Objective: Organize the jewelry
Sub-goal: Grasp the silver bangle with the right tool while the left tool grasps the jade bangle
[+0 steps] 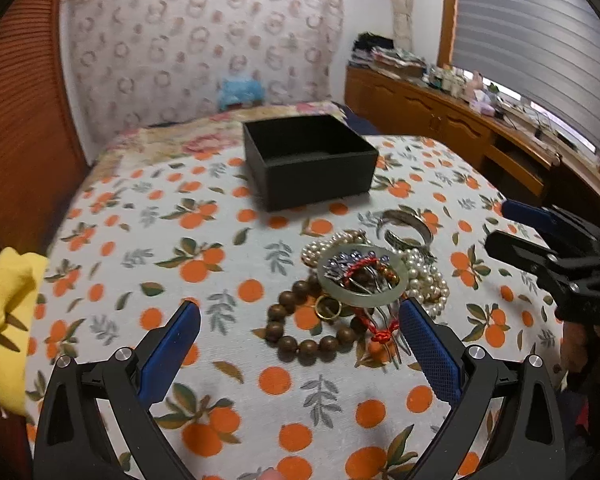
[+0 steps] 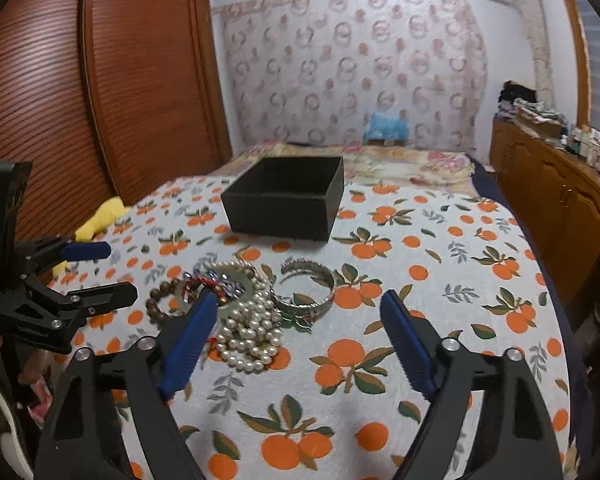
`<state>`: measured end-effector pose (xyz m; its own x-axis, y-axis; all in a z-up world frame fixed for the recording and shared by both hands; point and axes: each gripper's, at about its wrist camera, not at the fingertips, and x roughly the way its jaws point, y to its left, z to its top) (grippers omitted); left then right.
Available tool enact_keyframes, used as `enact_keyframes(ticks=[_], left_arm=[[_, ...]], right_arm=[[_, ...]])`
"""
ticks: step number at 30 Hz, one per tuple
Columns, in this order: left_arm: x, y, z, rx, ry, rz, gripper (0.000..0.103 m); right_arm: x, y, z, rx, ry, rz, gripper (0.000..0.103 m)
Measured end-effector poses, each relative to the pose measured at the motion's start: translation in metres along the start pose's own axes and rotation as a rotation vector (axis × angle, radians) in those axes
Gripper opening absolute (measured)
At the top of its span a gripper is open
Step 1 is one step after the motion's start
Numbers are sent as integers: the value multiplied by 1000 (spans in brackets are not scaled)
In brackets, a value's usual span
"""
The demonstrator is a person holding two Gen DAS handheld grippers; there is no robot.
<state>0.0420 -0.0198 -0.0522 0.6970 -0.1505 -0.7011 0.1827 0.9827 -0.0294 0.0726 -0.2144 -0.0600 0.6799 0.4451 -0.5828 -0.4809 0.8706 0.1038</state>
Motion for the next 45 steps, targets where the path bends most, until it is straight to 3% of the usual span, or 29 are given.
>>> enact_keyframes(ticks=[7,14,21,30,36,45], left_arm=[[22,-4,3,21,41,-15,96],[31,-6,7,46,37,-46,96],[42,-9,10,50,58,-70,96],[50,-10,14,51,64,-93,96],[54,-14,19,58,63,-118,95],[66,-22,22,65,104,-174,80]], right_arm=[[35,-12,11,-26,104,58,69],[73,-15,22,-35,184,110,66],[103,-15,35,-24,246,105,66],[115,-12,34,-56,303,116,61],[111,-24,33,-69,303,67,61],[102,-46,28,-82,291,-23,61]])
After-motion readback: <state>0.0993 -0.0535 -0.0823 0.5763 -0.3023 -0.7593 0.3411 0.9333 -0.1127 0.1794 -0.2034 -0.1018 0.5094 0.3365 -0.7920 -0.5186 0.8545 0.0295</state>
